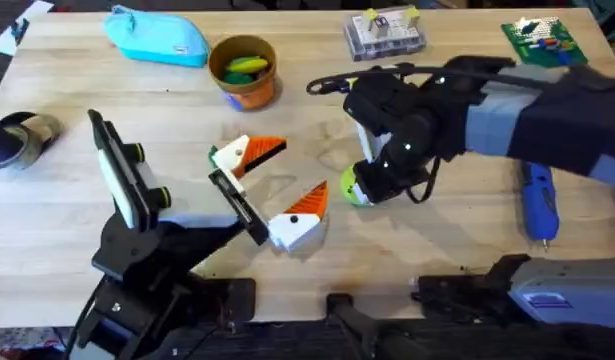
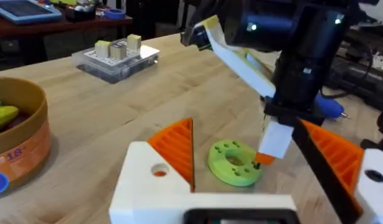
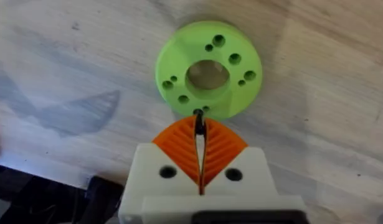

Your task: Pick up the gripper from the table and insert it into the empty holder that is missing its gripper. Then pick up a screw, insert it into the mounting hole, and use the screwdriver to tighten it. Finally, clean up the table by picking up the vegetable and placing it into the bucket.

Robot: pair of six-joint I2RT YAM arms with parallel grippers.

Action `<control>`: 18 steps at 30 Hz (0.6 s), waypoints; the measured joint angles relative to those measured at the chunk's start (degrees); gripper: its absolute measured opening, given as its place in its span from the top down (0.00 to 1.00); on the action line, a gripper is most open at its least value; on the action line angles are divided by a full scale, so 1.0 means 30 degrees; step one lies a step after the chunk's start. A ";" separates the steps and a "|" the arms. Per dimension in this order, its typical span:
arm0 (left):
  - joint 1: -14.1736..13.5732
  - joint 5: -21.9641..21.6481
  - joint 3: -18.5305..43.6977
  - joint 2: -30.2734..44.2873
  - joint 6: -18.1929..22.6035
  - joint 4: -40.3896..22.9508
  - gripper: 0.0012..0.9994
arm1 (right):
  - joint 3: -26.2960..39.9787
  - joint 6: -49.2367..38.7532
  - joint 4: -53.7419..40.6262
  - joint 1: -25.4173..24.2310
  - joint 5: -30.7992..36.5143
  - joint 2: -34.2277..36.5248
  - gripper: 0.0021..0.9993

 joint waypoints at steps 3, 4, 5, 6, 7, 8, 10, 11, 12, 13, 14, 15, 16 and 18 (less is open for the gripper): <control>0.0000 0.0006 0.0000 0.0000 -0.0002 0.0000 0.01 | 0.1595 -0.0410 -0.1286 0.0000 0.0020 0.0021 1.00; 0.0000 0.0002 0.0000 0.0000 0.0004 0.0000 0.01 | 0.2274 -0.0576 -0.1674 0.0000 0.0034 0.0021 1.00; 0.0000 0.0000 0.0000 0.0000 -0.0001 0.0000 0.01 | 0.3014 -0.0759 -0.2177 0.0000 0.0031 0.0028 1.00; 0.0000 0.0000 0.0000 0.0000 -0.0002 0.0000 0.01 | 0.3731 -0.0961 -0.2643 0.0000 0.0044 0.0008 1.00; 0.0000 0.0000 0.0000 0.0000 -0.0002 0.0000 0.01 | 0.4556 -0.1150 -0.3098 0.0000 0.0045 -0.0007 1.00; 0.0000 0.0000 0.0000 0.0000 -0.0002 0.0000 0.01 | 0.5204 -0.1333 -0.3316 0.0000 0.0038 -0.0030 1.00; 0.0000 0.0000 0.0000 0.0000 0.0005 0.0000 0.01 | 0.6627 -0.1677 -0.3883 0.0012 0.0051 -0.0030 1.00; 0.0000 0.0000 0.0000 0.0000 0.0006 0.0000 0.01 | 0.7298 -0.1847 -0.4058 0.0015 0.0047 -0.0036 1.00; 0.0000 0.0000 0.0000 0.0000 0.0000 0.0000 0.01 | 0.7968 -0.1958 -0.4190 0.0015 0.0045 -0.0037 1.00; 0.0000 0.0000 0.0000 0.0000 -0.0002 0.0000 0.01 | 0.8525 -0.2029 -0.4283 0.0015 0.0034 -0.0032 1.00; 0.0000 0.0000 0.0000 0.0000 -0.0002 0.0000 0.01 | 0.9001 -0.2087 -0.4374 0.0015 0.0036 -0.0036 1.00; 0.0000 0.0005 0.0000 0.0000 0.0004 0.0000 0.01 | 0.9489 -0.2118 -0.4488 0.0015 0.0027 -0.0037 1.00; 0.0000 0.0002 0.0000 0.0000 0.0006 0.0000 0.01 | 0.9911 -0.2160 -0.4588 0.0015 0.0023 -0.0037 1.00; 0.0000 0.0005 0.0000 0.0000 -0.0002 0.0000 0.01 | 1.0554 -0.2229 -0.4665 0.0036 -0.0041 -0.0037 1.00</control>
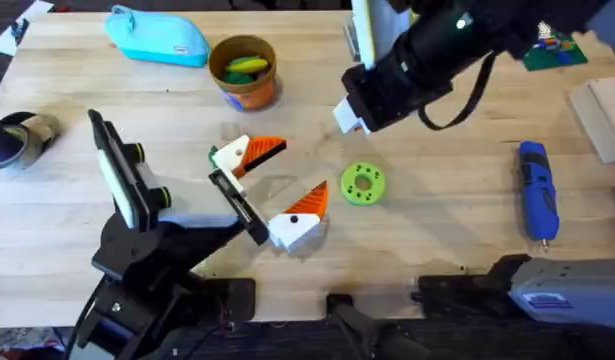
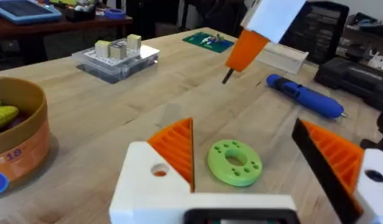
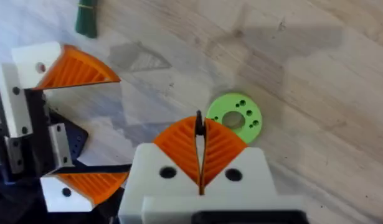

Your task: Pick up the gripper from the table and insert it into the empty holder that is missing its gripper. Then pick up a screw, insert it into the mounting hole, and use the screwdriver to tighten it. Finally, clean up the table by picking up the vegetable and placing it into the bucket.

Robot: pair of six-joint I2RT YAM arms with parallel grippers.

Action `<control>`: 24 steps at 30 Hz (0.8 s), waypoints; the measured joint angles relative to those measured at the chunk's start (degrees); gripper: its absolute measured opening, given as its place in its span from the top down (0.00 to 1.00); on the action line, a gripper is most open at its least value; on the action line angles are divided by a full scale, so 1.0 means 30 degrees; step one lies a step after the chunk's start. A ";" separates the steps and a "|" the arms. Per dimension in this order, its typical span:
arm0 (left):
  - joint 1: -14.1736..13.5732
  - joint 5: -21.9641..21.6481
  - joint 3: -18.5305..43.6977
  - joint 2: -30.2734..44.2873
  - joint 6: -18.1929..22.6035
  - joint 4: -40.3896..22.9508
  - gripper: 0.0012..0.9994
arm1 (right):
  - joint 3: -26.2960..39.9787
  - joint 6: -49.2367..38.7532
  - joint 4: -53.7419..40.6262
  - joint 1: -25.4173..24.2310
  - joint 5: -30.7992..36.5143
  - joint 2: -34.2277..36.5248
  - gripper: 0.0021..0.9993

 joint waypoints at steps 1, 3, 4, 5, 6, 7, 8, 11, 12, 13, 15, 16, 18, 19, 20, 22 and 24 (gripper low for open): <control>0.0000 0.0023 0.0000 0.0000 0.0000 0.0000 0.01 | 0.0233 -0.0023 -0.0036 0.0034 -0.0094 0.0000 1.00; 0.0005 0.0274 0.0000 0.0000 0.0000 0.0000 0.01 | 0.0611 -0.0081 -0.0063 0.0178 -0.0416 0.0000 1.00; 0.0002 0.0583 0.0000 0.0000 0.0005 0.0000 0.01 | 0.0780 -0.0128 -0.0051 0.0308 -0.0630 0.0000 1.00; 0.0000 0.0971 0.0000 0.0000 0.0002 -0.0005 0.01 | 0.0885 -0.0164 -0.0016 0.0444 -0.0828 0.0000 1.00; 0.0000 0.1420 0.0000 0.0000 0.0005 -0.0018 0.01 | 0.0955 -0.0198 0.0018 0.0635 -0.0975 0.0000 1.00; 0.0000 0.1902 0.0000 0.0000 0.0002 -0.0037 0.01 | 0.0984 -0.0229 0.0031 0.0903 -0.1118 0.0000 1.00; 0.0000 0.2362 0.0000 0.0000 0.0000 -0.0054 0.01 | 0.0989 -0.0243 0.0028 0.1153 -0.1244 0.0000 1.00; 0.0000 0.3753 0.0000 0.0000 -0.0007 -0.0110 0.01 | 0.0994 -0.0321 0.0217 0.2060 -0.1482 0.0000 1.00; 0.0000 0.4154 0.0000 0.0000 -0.0007 -0.0132 0.01 | 0.0996 -0.0356 0.0355 0.2344 -0.1539 0.0000 1.00; 0.0000 0.4541 0.0000 0.0000 -0.0007 -0.0144 0.01 | 0.0996 -0.0380 0.0548 0.2635 -0.1585 0.0000 1.00; 0.0000 0.5139 0.0000 0.0000 -0.0007 -0.0165 0.01 | 0.0996 -0.0396 0.0845 0.3155 -0.1656 0.0000 1.00; 0.0000 0.5380 0.0000 0.0000 -0.0007 -0.0187 0.01 | 0.0996 -0.0423 0.0954 0.3392 -0.1682 0.0000 1.00; 0.0000 0.5702 0.0000 0.0000 -0.0007 -0.0214 0.01 | 0.1001 -0.0442 0.1090 0.3753 -0.1711 0.0000 1.00; 0.0000 0.5835 0.0000 0.0000 -0.0007 -0.0219 0.01 | 0.1013 -0.0442 0.1074 0.3896 -0.1723 0.0005 1.00; 0.0000 0.5946 0.0000 0.0000 -0.0007 -0.0223 0.01 | 0.1055 -0.0442 0.1015 0.4002 -0.1760 0.0012 1.00; 0.0000 0.6071 0.0000 0.0000 -0.0007 -0.0226 0.01 | 0.1331 -0.0435 0.0649 0.4149 -0.1802 0.0123 1.00; 0.0000 0.6156 0.0000 0.0000 0.0012 -0.0233 0.01 | 0.2001 -0.0442 0.0013 0.4224 -0.1872 0.0465 1.00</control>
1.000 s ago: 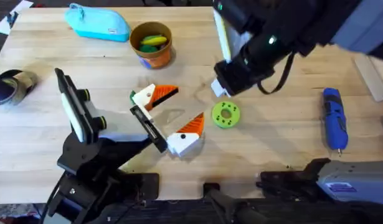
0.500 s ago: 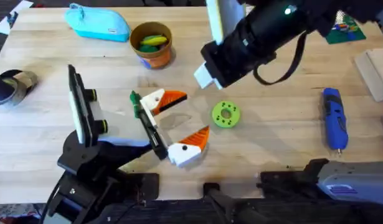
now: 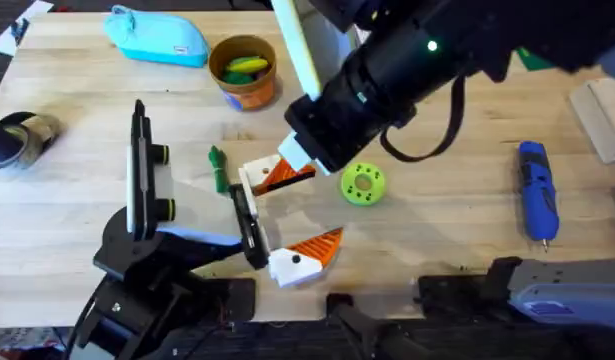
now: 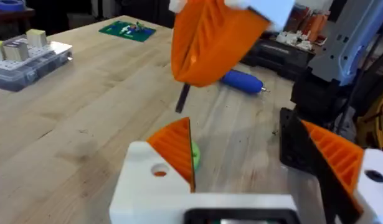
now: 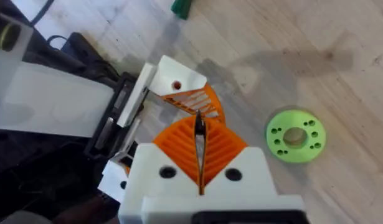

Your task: Pick up the gripper from the table and insert it into the empty holder that is missing its gripper. Then pick up a screw, insert it into the mounting hole, and use the screwdriver to tighten it. Finally, clean up the table by picking up the vegetable and placing it into the bucket.

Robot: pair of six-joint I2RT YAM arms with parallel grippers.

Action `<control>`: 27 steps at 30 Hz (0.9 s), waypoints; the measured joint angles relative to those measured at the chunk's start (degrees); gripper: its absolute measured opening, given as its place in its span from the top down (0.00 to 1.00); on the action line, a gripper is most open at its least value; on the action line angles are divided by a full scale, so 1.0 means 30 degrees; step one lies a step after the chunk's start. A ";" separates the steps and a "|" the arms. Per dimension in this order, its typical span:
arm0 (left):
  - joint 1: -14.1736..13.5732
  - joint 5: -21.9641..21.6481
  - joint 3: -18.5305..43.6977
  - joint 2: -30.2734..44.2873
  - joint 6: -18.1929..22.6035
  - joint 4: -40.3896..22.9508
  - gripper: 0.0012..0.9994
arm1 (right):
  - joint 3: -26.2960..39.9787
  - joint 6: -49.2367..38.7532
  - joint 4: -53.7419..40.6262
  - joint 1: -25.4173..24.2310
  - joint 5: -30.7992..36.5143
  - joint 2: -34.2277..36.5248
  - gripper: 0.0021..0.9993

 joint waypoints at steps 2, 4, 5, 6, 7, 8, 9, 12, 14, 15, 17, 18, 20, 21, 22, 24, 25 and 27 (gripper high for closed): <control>0.0000 0.0080 0.0000 0.0000 0.0014 -0.0013 0.01 | 0.0744 0.0000 -0.0474 0.0014 -0.0151 0.0487 1.00; 0.0000 0.0171 0.0000 0.0000 0.0057 -0.0048 0.01 | 0.1450 0.0000 -0.0831 0.0070 -0.0268 0.1006 1.00; 0.0000 0.0217 0.0000 0.0000 0.0084 -0.0051 0.01 | 0.1779 0.0000 -0.0981 0.0108 -0.0316 0.1269 1.00; 0.0000 0.0240 0.0000 0.0000 0.0104 -0.0051 0.01 | 0.2054 -0.0009 -0.1043 0.0169 -0.0342 0.1504 1.00; 0.0000 0.0252 0.0000 0.0000 0.0131 -0.0056 0.01 | 0.2300 -0.0058 -0.1080 0.0250 -0.0383 0.1730 1.00; 0.0000 0.0276 0.0000 0.0000 0.0150 -0.0054 0.01 | 0.2516 -0.0128 -0.1104 0.0341 -0.0436 0.1936 1.00; 0.0000 0.0296 0.0000 0.0000 0.0160 -0.0051 0.01 | 0.2675 -0.0194 -0.1104 0.0434 -0.0477 0.2120 1.00; 0.0000 0.0301 0.0000 0.0000 0.0170 -0.0058 0.01 | 0.2854 -0.0303 -0.1117 0.0637 -0.0554 0.2531 1.00; 0.0000 0.0301 0.0000 0.0000 0.0170 -0.0058 0.01 | 0.2857 -0.0347 -0.1153 0.0687 -0.0606 0.2727 1.00; 0.0000 0.0301 0.0000 0.0000 0.0170 -0.0058 0.01 | 0.2857 -0.0385 -0.1144 0.0687 -0.0614 0.2810 1.00; 0.0000 0.0305 0.0000 0.0004 0.0170 -0.0058 0.01 | 0.2857 -0.0438 -0.1127 0.0683 -0.0614 0.2918 1.00; 0.0000 0.0308 0.0000 0.0003 0.0170 -0.0058 0.01 | 0.2857 -0.0448 -0.1115 0.0680 -0.0614 0.2950 1.00; 0.0000 0.0305 0.0000 0.0000 0.0170 -0.0058 0.01 | 0.2857 -0.0491 -0.1116 0.0680 -0.0614 0.2981 1.00; 0.0000 0.0308 0.0000 0.0000 0.0170 -0.0058 0.01 | 0.2857 -0.0511 -0.1116 0.0684 -0.0614 0.2990 1.00; 0.0000 0.0308 0.0000 0.0000 0.0170 -0.0058 0.01 | 0.2857 -0.0549 -0.1116 0.0683 -0.0626 0.3008 1.00; 0.0000 0.0308 0.0000 0.0000 0.0177 -0.0058 0.01 | 0.2857 -0.0621 -0.1094 0.0680 -0.0696 0.3063 1.00; 0.0000 0.0308 0.0000 0.0000 0.0173 -0.0058 0.01 | 0.2857 -0.0660 -0.1098 0.0680 -0.0721 0.3103 1.00; 0.0000 0.0308 0.0000 0.0000 0.0177 -0.0058 0.01 | 0.2857 -0.0740 -0.1098 0.0680 -0.0771 0.3243 1.00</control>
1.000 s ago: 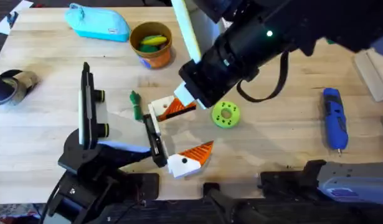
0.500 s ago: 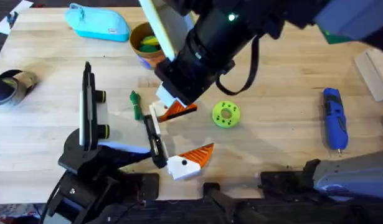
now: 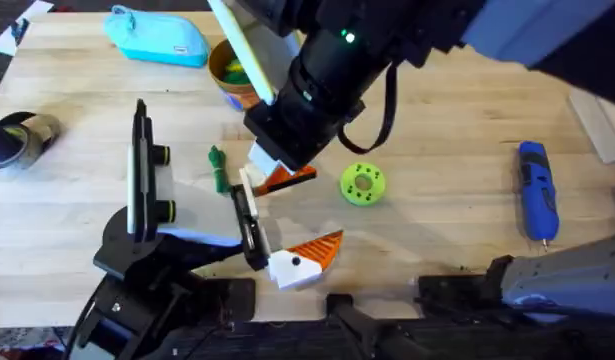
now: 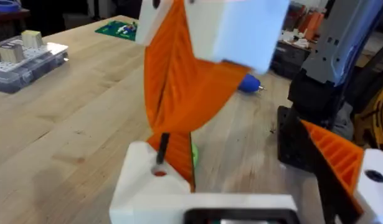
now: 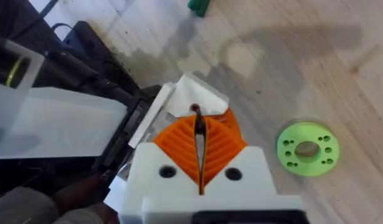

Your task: Pick up the gripper from the table and insert it into the empty holder that is missing its gripper. Then pick up a screw, insert it into the mounting hole, and use the screwdriver to tighten it. Finally, clean up the table by picking up the vegetable and placing it into the bucket.

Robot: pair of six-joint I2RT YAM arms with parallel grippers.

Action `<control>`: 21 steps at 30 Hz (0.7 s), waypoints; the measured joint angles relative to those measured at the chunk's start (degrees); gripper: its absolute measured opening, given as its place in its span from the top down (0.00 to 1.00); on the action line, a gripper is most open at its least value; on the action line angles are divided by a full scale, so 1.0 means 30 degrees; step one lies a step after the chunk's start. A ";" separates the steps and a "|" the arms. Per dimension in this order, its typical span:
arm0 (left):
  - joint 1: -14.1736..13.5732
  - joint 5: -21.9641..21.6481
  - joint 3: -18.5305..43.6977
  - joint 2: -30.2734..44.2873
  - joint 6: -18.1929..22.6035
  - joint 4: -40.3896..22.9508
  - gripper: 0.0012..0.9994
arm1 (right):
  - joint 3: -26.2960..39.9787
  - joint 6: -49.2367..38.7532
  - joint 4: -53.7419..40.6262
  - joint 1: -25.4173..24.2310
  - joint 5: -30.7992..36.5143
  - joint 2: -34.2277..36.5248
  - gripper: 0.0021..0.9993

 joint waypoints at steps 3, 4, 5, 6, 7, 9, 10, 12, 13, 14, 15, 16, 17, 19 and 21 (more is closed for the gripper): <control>0.0000 0.0000 0.0000 0.0000 0.0000 0.0000 0.01 | 0.0000 -0.0058 -0.0003 0.0000 -0.0026 0.0158 1.00; 0.0000 0.0000 0.0000 0.0000 0.0000 0.0000 0.01 | 0.0000 -0.0058 -0.0003 0.0000 -0.0051 0.0202 1.00; 0.0000 0.0000 0.0000 0.0000 0.0000 0.0000 0.01 | 0.0000 -0.0058 0.0000 0.0000 -0.0069 0.0220 1.00; 0.0000 0.0000 0.0000 0.0000 0.0000 0.0000 0.01 | 0.0004 -0.0062 0.0000 0.0004 -0.0080 0.0238 1.00; 0.0000 0.0000 0.0000 0.0000 0.0000 0.0000 0.01 | 0.0007 -0.0073 0.0001 0.0004 -0.0110 0.0264 1.00; 0.0000 0.0000 0.0000 0.0000 0.0000 0.0000 0.01 | 0.0007 -0.0163 -0.0003 0.0000 -0.0243 0.0343 1.00; 0.0000 0.0000 0.0000 0.0000 0.0000 0.0000 0.01 | 0.0007 -0.0207 -0.0003 0.0000 -0.0312 0.0411 1.00; 0.0000 -0.0003 0.0000 0.0000 -0.0007 -0.0003 0.01 | 0.0007 -0.0269 -0.0032 0.0000 -0.0402 0.0569 1.00; 0.0003 -0.0011 0.0000 0.0000 -0.0021 -0.0007 0.01 | 0.0007 -0.0279 -0.0046 0.0000 -0.0443 0.0647 1.00; 0.0007 -0.0015 0.0000 0.0000 -0.0029 -0.0007 0.01 | 0.0007 -0.0294 -0.0058 0.0000 -0.0474 0.0679 1.00; 0.0007 -0.0011 0.0000 0.0000 -0.0026 -0.0007 0.01 | 0.0007 -0.0316 -0.0065 0.0000 -0.0499 0.0682 1.00; 0.0007 -0.0003 0.0000 0.0000 -0.0022 -0.0007 0.01 | 0.0011 -0.0339 -0.0065 0.0000 -0.0502 0.0682 1.00; 0.0007 0.0000 0.0000 0.0004 -0.0022 -0.0007 0.01 | 0.0018 -0.0349 -0.0065 0.0000 -0.0506 0.0679 1.00; 0.0007 0.0000 0.0000 0.0000 -0.0018 -0.0007 0.01 | 0.0022 -0.0397 -0.0065 0.0000 -0.0513 0.0679 1.00; 0.0007 0.0000 0.0000 0.0000 -0.0022 -0.0007 0.01 | 0.0022 -0.0415 -0.0065 0.0000 -0.0513 0.0679 1.00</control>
